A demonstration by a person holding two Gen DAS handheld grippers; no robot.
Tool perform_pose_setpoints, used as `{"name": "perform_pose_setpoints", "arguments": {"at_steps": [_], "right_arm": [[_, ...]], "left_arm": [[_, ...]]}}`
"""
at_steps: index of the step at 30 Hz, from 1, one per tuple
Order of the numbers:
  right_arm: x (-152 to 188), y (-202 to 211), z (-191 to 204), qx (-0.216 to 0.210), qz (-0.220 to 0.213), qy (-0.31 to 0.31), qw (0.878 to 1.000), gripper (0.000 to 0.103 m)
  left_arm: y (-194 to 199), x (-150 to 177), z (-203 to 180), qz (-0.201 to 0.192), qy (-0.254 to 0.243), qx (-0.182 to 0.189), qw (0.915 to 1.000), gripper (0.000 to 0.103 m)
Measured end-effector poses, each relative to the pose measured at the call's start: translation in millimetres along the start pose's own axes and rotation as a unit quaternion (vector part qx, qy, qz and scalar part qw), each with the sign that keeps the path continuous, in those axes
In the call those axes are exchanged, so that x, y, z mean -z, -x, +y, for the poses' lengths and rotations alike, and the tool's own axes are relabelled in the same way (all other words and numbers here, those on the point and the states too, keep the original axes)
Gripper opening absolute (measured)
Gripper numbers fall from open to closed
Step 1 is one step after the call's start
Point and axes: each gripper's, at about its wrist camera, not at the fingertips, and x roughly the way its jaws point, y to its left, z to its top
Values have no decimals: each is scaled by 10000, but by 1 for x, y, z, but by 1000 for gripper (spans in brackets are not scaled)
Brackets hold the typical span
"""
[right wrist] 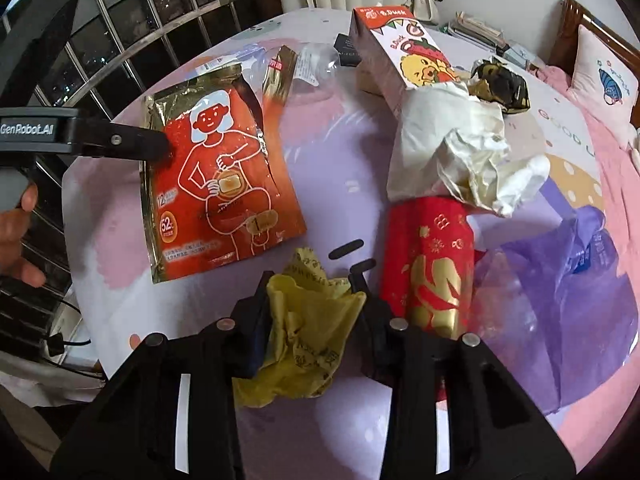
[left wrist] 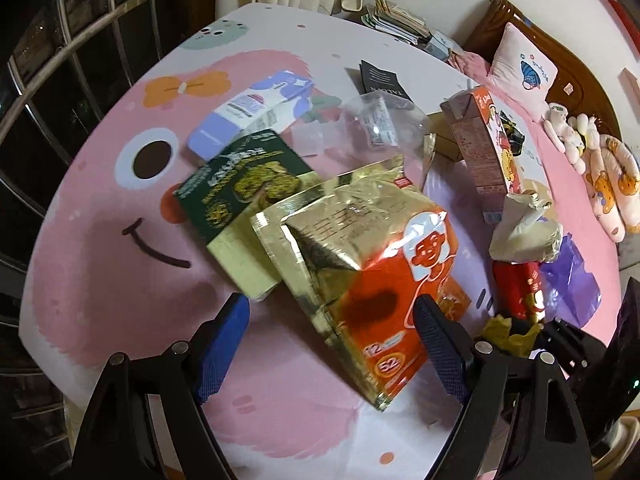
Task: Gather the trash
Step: 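Grasp the red-and-gold warm-patch packet with the left gripper while the right grasps the yellow wrapper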
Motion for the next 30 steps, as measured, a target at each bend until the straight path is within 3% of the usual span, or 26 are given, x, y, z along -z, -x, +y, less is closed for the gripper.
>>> {"name": "perform_pose_setpoints", "arguments": {"at_steps": [3,11,21,26,28,30], "right_arm": [[-3,0,-7,-107,-33,-294,9995,20],[-30,-6,-25,-230,31,-1090,9938,17],[-51,-24,-11,-277,210,-994,9944,17],[-48,-26,-5,-372,238,-994,9941,17],[-47,-26,-3,-384,238,-983,9941,17],[-45,-25,-3,-401,242,-992,9940,17]], "left_arm": [[-8,-6,-9,46,5,73,10000,85],[-30,-20,-33,199,-193,-58,9996,85],[-57,-35,-54,332,-269,-301,9986,85],[-67,-39,-54,418,-137,-227,9988,60],[-68,-39,-56,422,-199,-168,9988,38],[-70,-37,-58,472,-244,-20,9986,24]]}}
